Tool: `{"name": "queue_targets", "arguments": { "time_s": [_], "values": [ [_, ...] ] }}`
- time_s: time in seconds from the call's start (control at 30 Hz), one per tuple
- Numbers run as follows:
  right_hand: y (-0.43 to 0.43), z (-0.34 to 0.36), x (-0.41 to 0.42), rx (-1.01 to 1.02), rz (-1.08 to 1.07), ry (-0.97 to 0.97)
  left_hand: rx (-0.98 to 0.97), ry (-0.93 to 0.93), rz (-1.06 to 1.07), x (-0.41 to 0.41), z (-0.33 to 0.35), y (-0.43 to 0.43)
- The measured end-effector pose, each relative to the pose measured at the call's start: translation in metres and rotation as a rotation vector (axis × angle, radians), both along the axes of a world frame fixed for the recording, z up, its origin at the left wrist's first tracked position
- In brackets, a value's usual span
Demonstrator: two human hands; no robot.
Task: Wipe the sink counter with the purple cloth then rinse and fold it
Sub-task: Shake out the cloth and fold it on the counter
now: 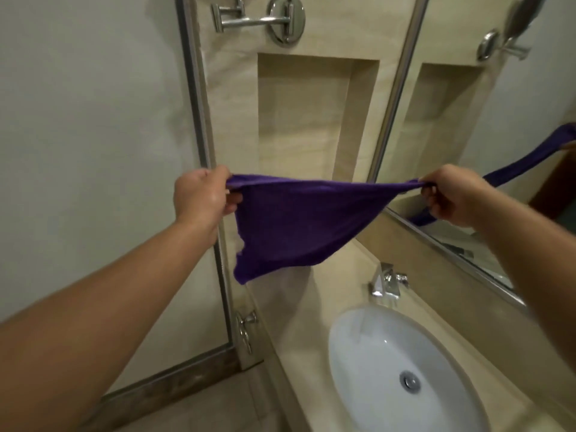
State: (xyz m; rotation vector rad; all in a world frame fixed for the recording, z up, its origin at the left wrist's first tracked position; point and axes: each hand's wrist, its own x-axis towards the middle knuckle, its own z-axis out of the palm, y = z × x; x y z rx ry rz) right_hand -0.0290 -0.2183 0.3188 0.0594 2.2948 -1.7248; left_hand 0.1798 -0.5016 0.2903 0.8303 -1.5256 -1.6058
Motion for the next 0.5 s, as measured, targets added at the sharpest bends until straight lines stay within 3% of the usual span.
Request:
{"name": "queue_targets", "arguments": {
  "time_s": [0.2, 0.33, 0.5],
  "values": [
    [0.046, -0.057, 0.051, 0.159, -0.005, -0.109, 0.258, -0.188, -0.165, 0.067, -0.055, 0.048],
    [0.074, -0.059, 0.069, 0.302, -0.004, -0.058, 0.284, -0.286, -0.293, 0.089, -0.069, 0.059],
    [0.074, -0.06, 0.07, 0.344, -0.033, -0.028, 0.267, -0.344, -0.347, 0.083, -0.072, 0.056]
  ]
}}
